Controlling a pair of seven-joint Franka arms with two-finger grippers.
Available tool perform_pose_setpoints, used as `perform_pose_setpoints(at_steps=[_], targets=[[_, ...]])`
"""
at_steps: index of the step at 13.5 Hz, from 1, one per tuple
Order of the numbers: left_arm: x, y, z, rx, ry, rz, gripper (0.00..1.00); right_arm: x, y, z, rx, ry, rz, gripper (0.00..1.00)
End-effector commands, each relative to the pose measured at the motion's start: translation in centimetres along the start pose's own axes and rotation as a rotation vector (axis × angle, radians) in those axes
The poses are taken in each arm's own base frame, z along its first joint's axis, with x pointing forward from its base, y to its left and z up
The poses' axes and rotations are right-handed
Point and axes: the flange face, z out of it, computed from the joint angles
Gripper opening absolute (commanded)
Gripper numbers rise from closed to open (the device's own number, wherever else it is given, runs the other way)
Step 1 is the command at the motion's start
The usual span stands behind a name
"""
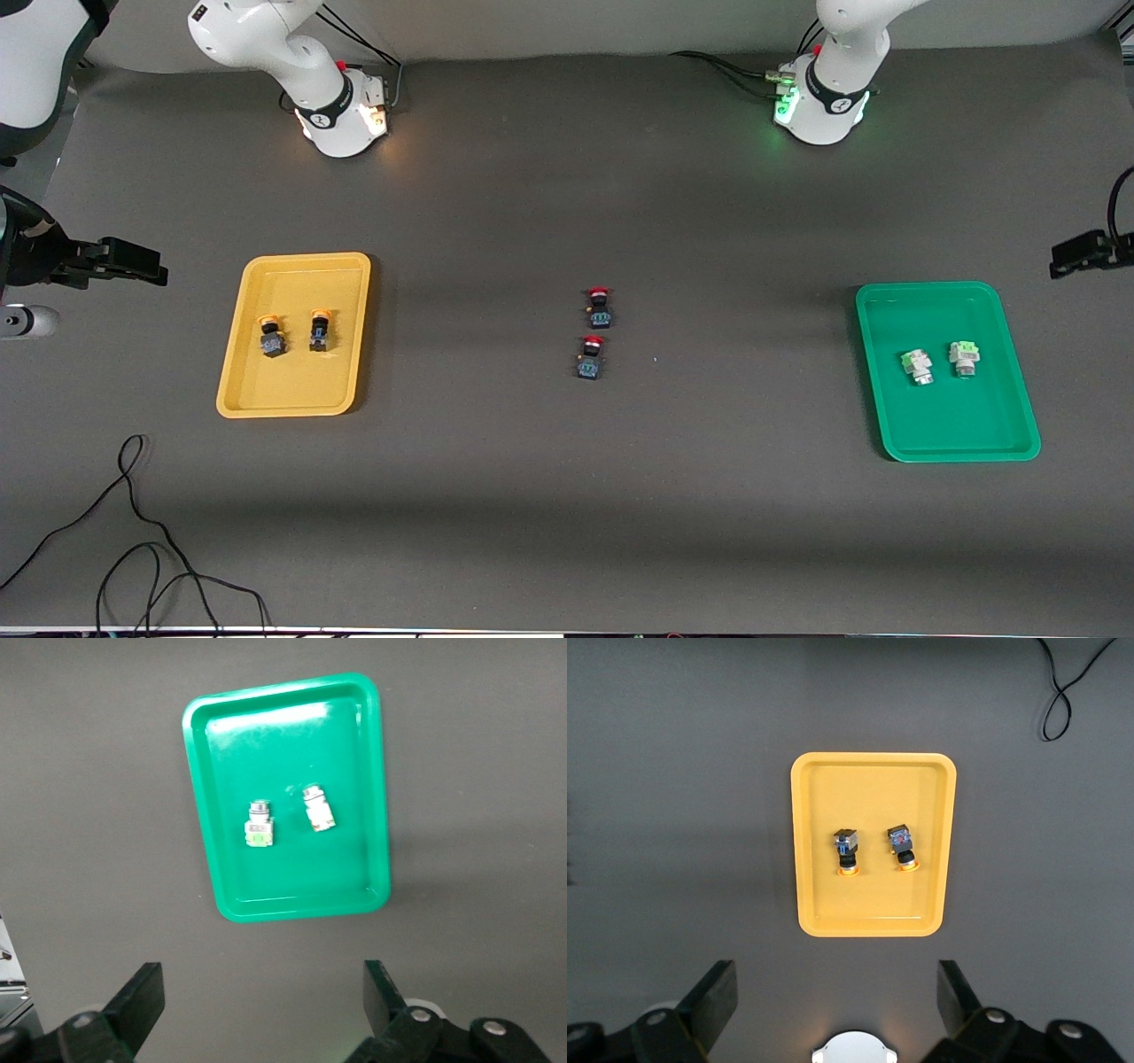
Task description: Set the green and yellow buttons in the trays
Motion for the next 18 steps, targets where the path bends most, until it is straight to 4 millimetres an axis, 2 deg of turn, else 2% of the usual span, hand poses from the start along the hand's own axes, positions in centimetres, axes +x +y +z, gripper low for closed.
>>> perform_pose_setpoints(at_steps=[1,4,7,10,14,16,18], targets=[[-0.3,3.8,-1.7,0.001,0.005,0.046,1.00,-0.3,-0.8,-0.2,-0.019,-0.013,0.011,1.00],[-0.5,6.5,-3.6,0.013,0.044,0.062,1.00,-0.4,-1.4,-0.2,-0.023,-0.014,0.002,1.00],[-0.2,9.5,-4.6,0.013,0.068,0.045,1.00,-0.4,-1.4,-0.2,-0.023,-0.019,0.002,1.00],[0.0,11.2,-5.1,-0.015,0.086,0.023,1.00,-0.3,-1.2,-0.1,-0.023,-0.019,-0.001,1.00],[0.1,11.6,-5.2,-0.078,0.081,-0.053,1.00,0.2,-0.1,0.6,-0.035,-0.051,-0.043,1.00],[-0.3,11.6,-5.3,-0.080,0.061,-0.080,1.00,-0.3,0.9,0.2,-0.017,-0.044,-0.010,1.00],[-0.4,11.3,-5.4,-0.078,0.058,-0.083,1.00,-0.5,0.9,0.3,-0.020,-0.050,-0.029,1.00]])
